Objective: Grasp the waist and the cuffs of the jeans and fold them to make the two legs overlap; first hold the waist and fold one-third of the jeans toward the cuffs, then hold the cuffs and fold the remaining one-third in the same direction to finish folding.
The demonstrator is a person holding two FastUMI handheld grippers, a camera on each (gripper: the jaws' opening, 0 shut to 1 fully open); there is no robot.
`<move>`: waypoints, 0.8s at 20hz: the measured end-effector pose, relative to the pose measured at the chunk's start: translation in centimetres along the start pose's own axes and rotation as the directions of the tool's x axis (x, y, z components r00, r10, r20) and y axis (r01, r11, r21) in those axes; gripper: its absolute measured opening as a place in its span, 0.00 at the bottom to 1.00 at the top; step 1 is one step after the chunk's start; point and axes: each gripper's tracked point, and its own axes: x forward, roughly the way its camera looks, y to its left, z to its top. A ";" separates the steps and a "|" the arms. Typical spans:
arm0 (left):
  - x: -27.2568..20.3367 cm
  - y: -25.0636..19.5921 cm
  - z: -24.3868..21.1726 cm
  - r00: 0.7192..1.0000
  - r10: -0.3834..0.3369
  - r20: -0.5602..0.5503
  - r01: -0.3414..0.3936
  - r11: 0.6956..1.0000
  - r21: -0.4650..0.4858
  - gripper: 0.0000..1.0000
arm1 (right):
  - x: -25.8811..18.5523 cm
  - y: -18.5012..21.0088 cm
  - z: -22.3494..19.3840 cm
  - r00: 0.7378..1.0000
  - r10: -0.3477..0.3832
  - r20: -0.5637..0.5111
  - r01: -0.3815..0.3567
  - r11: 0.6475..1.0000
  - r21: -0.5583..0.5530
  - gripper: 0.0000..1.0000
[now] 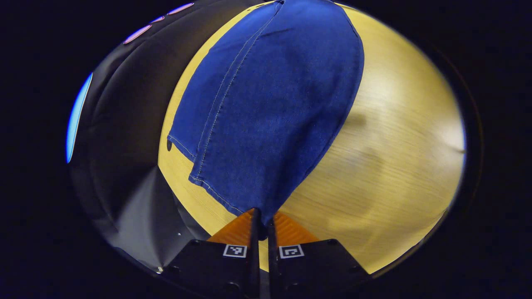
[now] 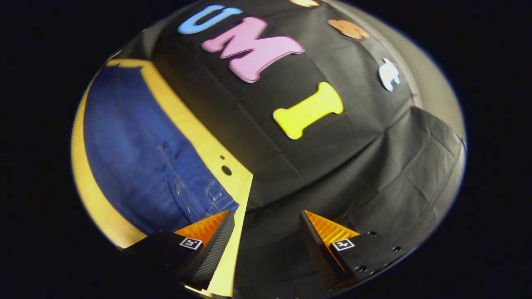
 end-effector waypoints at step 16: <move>0.0 -0.2 0.5 0.999 -0.016 -0.033 0.017 0.999 0.037 0.06 | 3.8 15.8 -11.3 0.840 0.482 -0.248 -0.520 0.588 -0.620 0.92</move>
